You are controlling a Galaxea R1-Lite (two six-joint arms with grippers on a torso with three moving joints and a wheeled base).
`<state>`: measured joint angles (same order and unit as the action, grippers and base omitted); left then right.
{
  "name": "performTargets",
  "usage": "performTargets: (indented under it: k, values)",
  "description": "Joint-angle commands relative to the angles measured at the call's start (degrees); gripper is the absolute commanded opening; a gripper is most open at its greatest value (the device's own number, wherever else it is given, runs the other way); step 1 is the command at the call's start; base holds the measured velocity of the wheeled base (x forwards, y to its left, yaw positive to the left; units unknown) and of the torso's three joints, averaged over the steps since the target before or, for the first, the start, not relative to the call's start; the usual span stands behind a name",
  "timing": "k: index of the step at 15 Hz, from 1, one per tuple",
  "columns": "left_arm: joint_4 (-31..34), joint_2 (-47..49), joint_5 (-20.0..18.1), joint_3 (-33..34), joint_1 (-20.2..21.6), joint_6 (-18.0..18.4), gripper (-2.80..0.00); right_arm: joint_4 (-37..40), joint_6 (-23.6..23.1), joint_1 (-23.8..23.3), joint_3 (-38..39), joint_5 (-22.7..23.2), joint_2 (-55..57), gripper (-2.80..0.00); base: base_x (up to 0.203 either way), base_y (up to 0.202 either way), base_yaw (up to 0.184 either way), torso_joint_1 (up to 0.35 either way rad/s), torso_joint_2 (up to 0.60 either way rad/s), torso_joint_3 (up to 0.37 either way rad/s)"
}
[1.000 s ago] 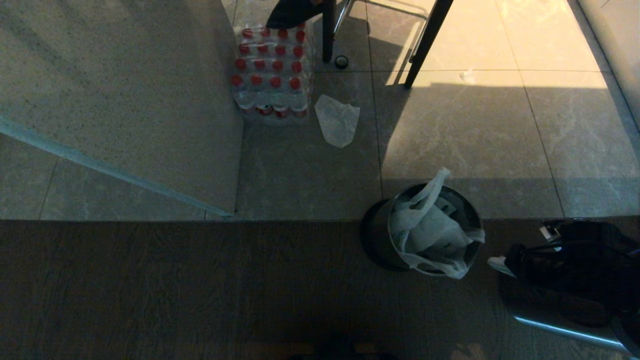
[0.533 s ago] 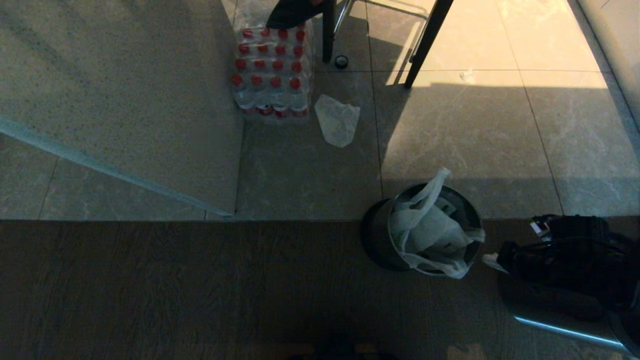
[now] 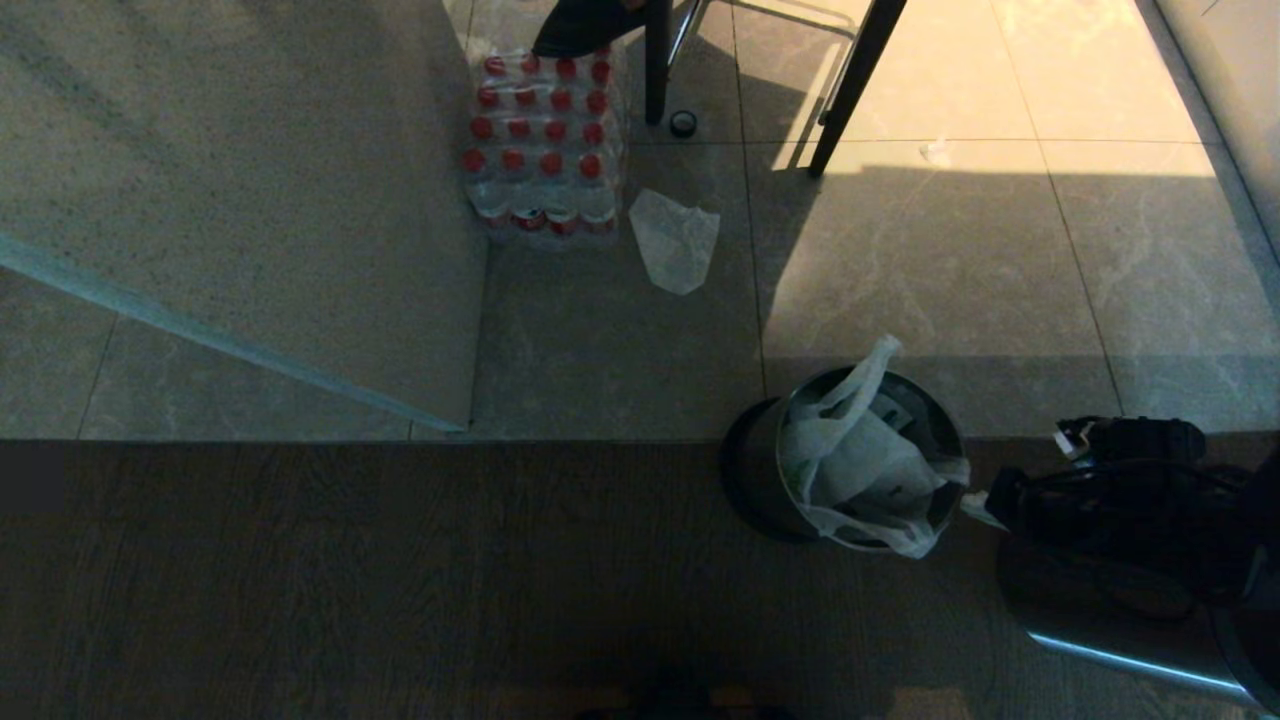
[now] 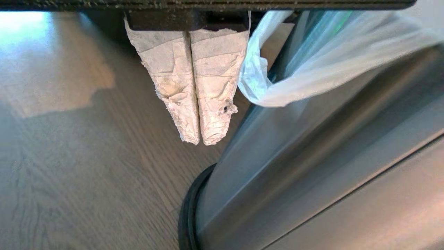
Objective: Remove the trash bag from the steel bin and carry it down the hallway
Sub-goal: Pick up the trash bag
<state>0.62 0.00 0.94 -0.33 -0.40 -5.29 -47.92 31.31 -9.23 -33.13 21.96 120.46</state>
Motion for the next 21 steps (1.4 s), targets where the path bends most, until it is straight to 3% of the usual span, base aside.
performTargets:
  k: [1, 5, 7, 13, 15, 18, 20, 21]
  values:
    - [-0.01, 0.00, 0.03, -0.02, -0.04, -0.07, -2.80, -0.02, 2.87, 0.00, -0.70, 0.32, 0.20, -2.80, 0.000, 0.000, 0.000, 0.000, 0.00, 0.000]
    - [-0.01, 0.00, 0.07, -0.02, -0.04, -0.07, -2.80, -0.33, 4.82, 0.00, -0.54, 0.63, 0.31, -2.80, 0.000, 0.000, 0.000, 0.000, 0.00, 0.000]
    - [-0.01, 0.00, 0.03, -0.02, -0.04, -0.07, -2.80, -0.33, 4.91, -0.03, -0.74, 0.63, 0.45, 0.00, 0.000, 0.000, 0.000, 0.000, 0.00, 0.000]
    - [-0.01, 0.00, 0.03, -0.02, -0.04, -0.07, -2.80, -0.59, 6.13, -0.97, 0.87, 2.74, -0.75, 0.00, 0.000, 0.000, 0.000, 0.000, 0.00, 0.000]
    - [-0.01, 0.00, 0.03, -0.02, -0.04, -0.07, -2.80, -0.64, 9.99, -1.79, 1.23, 3.10, -1.97, 0.00, 0.000, 0.000, 0.000, 0.000, 0.00, 0.000]
    - [-0.01, 0.00, 0.03, -0.02, -0.04, -0.07, -2.80, -0.68, 10.53, -3.25, 2.63, 7.66, -3.21, 0.00, 0.000, 0.000, 0.000, 0.000, 0.00, 0.000]
    - [-0.01, 0.00, 0.10, -0.02, -0.04, -0.07, -2.80, -1.24, 10.09, -3.29, 2.40, 6.96, -2.56, 0.00, 0.000, 0.000, 0.000, 0.000, 0.00, 0.000]
    - [-0.01, 0.00, 0.03, -0.02, -0.04, -0.07, -2.80, -3.29, 9.98, -3.65, 2.43, 4.49, -1.25, 0.00, 0.000, 0.000, 0.000, 0.000, 0.00, 0.000]
